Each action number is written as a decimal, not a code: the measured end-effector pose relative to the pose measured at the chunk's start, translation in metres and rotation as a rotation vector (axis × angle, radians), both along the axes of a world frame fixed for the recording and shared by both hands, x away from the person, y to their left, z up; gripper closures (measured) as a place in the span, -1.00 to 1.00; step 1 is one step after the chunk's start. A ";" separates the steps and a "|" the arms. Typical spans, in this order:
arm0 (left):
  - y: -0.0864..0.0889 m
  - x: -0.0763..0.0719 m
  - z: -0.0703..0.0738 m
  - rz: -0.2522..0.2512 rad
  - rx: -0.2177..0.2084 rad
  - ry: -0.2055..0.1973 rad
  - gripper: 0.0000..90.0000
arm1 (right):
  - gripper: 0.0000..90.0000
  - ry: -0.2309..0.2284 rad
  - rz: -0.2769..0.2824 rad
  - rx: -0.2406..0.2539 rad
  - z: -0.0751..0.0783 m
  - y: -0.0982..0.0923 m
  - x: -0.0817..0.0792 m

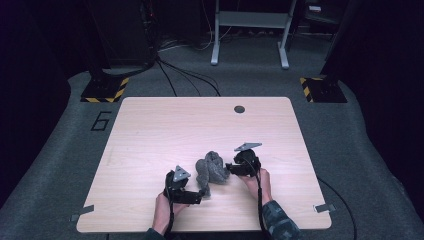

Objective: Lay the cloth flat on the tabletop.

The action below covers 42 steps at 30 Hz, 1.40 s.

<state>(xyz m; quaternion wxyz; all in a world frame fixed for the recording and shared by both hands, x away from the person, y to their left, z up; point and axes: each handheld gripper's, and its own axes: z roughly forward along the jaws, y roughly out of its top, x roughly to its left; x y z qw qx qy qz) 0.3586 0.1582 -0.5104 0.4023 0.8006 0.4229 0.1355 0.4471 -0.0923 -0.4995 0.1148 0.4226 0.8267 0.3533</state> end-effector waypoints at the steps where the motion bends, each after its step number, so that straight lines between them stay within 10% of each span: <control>1: -0.001 0.000 -0.001 -0.003 0.004 -0.010 -0.63 | 0.39 0.006 0.013 -0.012 -0.002 0.001 0.001; 13: 0.001 0.007 -0.010 0.001 0.069 -0.002 0.78 | 0.94 -0.014 0.034 -0.056 -0.010 0.004 -0.004; 16: 0.008 0.008 -0.009 0.014 0.060 0.005 0.86 | 0.94 -0.010 0.016 -0.038 -0.008 0.002 -0.006; 38: 0.050 0.024 -0.005 0.117 0.010 0.062 0.88 | 0.94 -0.087 -0.123 -0.017 0.020 -0.047 0.008; 42: 0.053 0.030 -0.005 0.134 0.010 0.097 0.33 | 0.54 -0.068 -0.115 -0.030 0.016 -0.047 0.025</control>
